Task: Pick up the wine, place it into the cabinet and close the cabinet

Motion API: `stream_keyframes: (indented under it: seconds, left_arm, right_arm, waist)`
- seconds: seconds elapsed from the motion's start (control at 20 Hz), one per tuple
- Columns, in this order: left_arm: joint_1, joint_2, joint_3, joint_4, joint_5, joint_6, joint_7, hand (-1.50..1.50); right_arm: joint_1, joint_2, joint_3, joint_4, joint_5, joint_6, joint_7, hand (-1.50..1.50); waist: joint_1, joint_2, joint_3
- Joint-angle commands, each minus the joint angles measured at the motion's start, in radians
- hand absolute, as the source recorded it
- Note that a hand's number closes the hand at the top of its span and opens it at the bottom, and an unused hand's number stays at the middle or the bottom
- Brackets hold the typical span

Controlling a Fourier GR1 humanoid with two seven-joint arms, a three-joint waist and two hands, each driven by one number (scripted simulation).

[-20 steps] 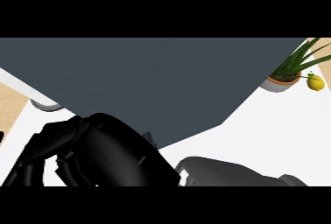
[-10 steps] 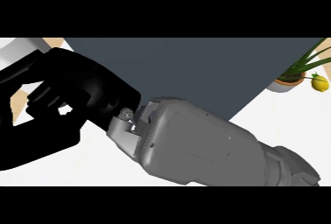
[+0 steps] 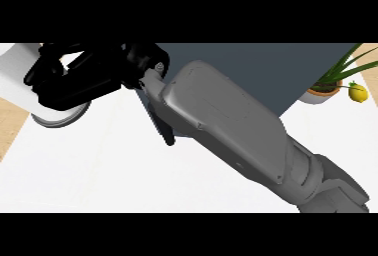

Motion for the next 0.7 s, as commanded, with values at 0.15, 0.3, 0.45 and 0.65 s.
stream_keyframes:
  seconds: [0.15, 0.3, 0.45, 0.65]
  left_arm:
    - [0.018, 0.007, 0.044, -0.013, 0.025, -0.003, 0.034, -1.50]
    - [0.023, 0.012, 0.036, -0.017, 0.018, -0.017, 0.045, -1.50]
    - [-0.004, 0.005, 0.032, -0.037, 0.020, -0.012, 0.039, -1.50]
    - [0.000, -0.003, 0.011, -0.063, 0.036, -0.022, 0.053, -1.50]
  right_arm:
    - [-0.007, -0.060, -0.080, 0.217, 0.086, -0.003, -0.188, 1.50]
    - [0.019, -0.103, -0.075, 0.243, 0.085, 0.021, -0.215, 1.50]
    - [0.050, -0.114, -0.075, 0.269, 0.084, 0.035, -0.259, 1.50]
    - [0.040, -0.148, -0.096, 0.285, 0.067, 0.036, -0.270, 1.50]
  waist:
    - [-0.022, 0.007, 0.007]
    - [-0.034, 0.008, 0.007]
    - [-0.042, 0.017, 0.007]
    - [-0.044, 0.017, 0.007]
